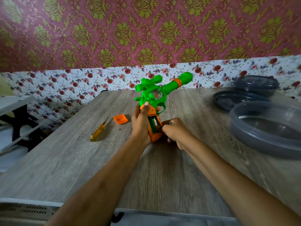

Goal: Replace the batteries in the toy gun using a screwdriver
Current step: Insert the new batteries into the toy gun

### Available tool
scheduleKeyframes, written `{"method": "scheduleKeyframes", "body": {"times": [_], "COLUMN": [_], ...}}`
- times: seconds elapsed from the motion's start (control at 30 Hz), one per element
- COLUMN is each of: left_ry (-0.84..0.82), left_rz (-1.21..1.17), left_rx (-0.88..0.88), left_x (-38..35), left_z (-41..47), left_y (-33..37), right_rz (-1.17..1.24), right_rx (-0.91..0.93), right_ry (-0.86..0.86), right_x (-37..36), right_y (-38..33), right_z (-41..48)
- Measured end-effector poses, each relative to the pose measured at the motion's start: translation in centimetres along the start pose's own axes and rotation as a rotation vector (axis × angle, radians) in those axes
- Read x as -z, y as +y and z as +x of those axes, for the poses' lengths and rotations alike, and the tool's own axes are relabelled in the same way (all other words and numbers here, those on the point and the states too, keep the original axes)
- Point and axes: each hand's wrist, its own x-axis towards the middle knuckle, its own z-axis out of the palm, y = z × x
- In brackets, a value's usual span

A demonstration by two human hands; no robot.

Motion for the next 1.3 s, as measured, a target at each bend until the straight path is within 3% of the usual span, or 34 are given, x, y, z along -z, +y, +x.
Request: {"method": "scheduleKeyframes", "body": {"times": [0.13, 0.33, 0.5, 0.63, 1.13, 1.23, 1.3], "left_ry": [-0.028, -0.116, -0.102, -0.029, 0.017, 0.017, 0.016], "left_rz": [0.023, 0.049, -0.002, 0.004, -0.050, -0.051, -0.044], "left_rx": [-0.050, -0.077, -0.003, 0.027, 0.218, 0.222, 0.223], "left_x": [-0.1, 0.0, 0.4, 0.6, 1.1, 1.2, 1.2], "left_z": [0.1, 0.6, 0.9, 1.2, 1.8, 2.1, 2.0], "left_y": [0.0, 0.3, 0.6, 0.6, 0.4, 0.3, 0.3], "right_rz": [-0.010, 0.108, 0.210, 0.456, 0.970, 0.956, 0.789], "right_rx": [0.000, -0.013, -0.064, -0.128, -0.279, -0.220, -0.107], "right_ry": [-0.009, -0.196, -0.112, -0.037, -0.243, -0.168, -0.042], "right_x": [0.1, 1.6, 2.1, 3.4, 3.6, 3.7, 3.6], "right_y": [0.1, -0.2, -0.5, -0.8, -1.3, -1.7, -1.8], "right_z": [0.2, -0.2, -0.1, 0.2, -0.6, -1.1, -1.3]}}
